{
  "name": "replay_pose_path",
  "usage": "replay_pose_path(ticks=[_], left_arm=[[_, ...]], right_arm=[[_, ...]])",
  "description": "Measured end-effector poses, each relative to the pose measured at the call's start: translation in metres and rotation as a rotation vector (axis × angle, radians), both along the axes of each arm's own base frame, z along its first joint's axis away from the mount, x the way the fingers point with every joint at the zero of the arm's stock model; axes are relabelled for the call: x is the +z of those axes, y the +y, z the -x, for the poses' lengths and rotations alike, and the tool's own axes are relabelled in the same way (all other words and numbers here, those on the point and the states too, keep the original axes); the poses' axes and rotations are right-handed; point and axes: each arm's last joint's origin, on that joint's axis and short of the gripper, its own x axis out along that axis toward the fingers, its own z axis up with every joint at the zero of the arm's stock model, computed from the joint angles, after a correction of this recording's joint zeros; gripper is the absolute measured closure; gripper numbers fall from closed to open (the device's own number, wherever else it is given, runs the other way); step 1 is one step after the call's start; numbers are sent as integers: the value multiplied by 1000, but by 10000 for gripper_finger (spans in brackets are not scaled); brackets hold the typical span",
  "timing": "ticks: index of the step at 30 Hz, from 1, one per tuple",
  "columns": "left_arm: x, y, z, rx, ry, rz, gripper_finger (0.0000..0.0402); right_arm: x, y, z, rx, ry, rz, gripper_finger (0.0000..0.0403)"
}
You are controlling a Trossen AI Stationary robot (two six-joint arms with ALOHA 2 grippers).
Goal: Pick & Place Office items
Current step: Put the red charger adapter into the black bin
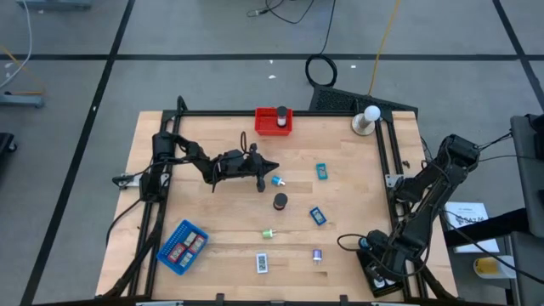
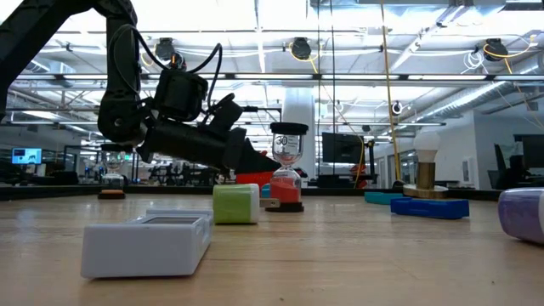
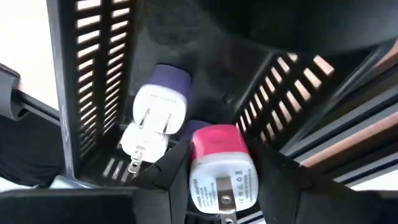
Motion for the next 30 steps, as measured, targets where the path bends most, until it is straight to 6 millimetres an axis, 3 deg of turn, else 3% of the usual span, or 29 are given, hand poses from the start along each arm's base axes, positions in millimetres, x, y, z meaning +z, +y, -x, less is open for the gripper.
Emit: replay_pose_path(ticks=[23, 30], left_arm=[[0, 0, 0, 0, 0, 0, 378], [0, 0, 0, 0, 0, 0, 378]], right_arm=[[-14, 8, -4, 41, -35, 47, 266], [-15, 8, -4, 53, -27, 42, 237]])
